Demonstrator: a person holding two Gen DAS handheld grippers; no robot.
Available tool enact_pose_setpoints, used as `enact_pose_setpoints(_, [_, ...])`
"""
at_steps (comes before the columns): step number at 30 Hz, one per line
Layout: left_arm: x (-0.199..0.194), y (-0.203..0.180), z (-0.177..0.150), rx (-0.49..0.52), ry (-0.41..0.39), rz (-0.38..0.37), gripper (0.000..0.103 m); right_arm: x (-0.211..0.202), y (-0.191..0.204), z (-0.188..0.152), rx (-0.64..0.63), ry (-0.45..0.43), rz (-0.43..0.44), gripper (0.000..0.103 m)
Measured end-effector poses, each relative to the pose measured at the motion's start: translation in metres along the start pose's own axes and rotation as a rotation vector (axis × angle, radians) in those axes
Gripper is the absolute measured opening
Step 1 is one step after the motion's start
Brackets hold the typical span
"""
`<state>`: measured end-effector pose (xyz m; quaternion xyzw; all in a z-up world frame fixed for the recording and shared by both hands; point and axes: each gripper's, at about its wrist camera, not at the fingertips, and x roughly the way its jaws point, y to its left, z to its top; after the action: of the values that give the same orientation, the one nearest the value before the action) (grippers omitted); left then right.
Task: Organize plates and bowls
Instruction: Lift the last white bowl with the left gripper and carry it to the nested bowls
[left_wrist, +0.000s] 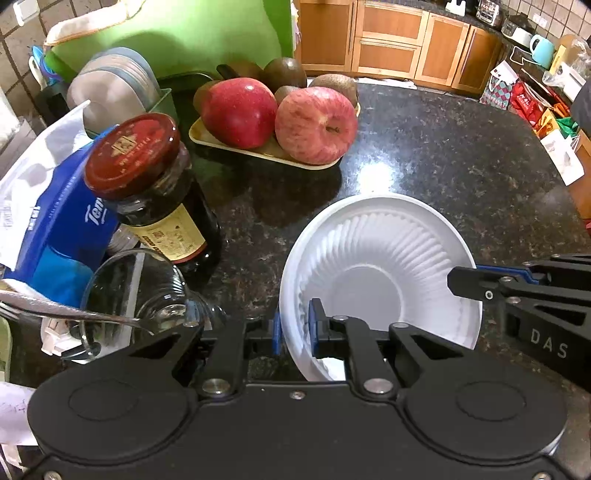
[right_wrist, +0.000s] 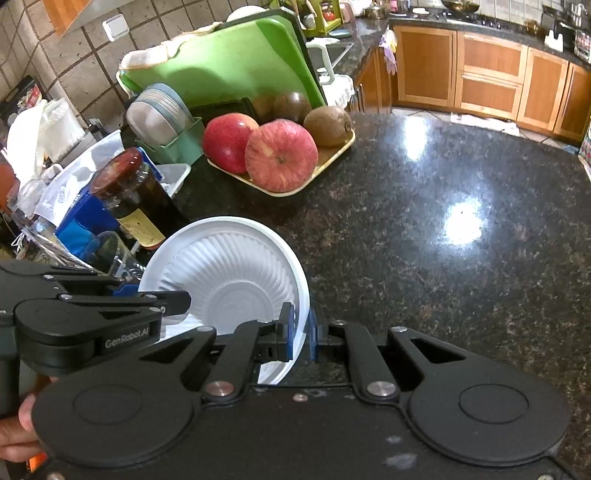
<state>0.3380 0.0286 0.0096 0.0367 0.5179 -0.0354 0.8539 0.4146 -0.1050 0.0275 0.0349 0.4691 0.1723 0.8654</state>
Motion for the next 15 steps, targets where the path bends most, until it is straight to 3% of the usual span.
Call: enact_pose_setpoints(15, [-0.081, -0.004, -0.028, 0.014, -0.073, -0.025, 0.019, -0.096, 0.031, -0.032, -0.052, -0.111, -0.004, 0.010])
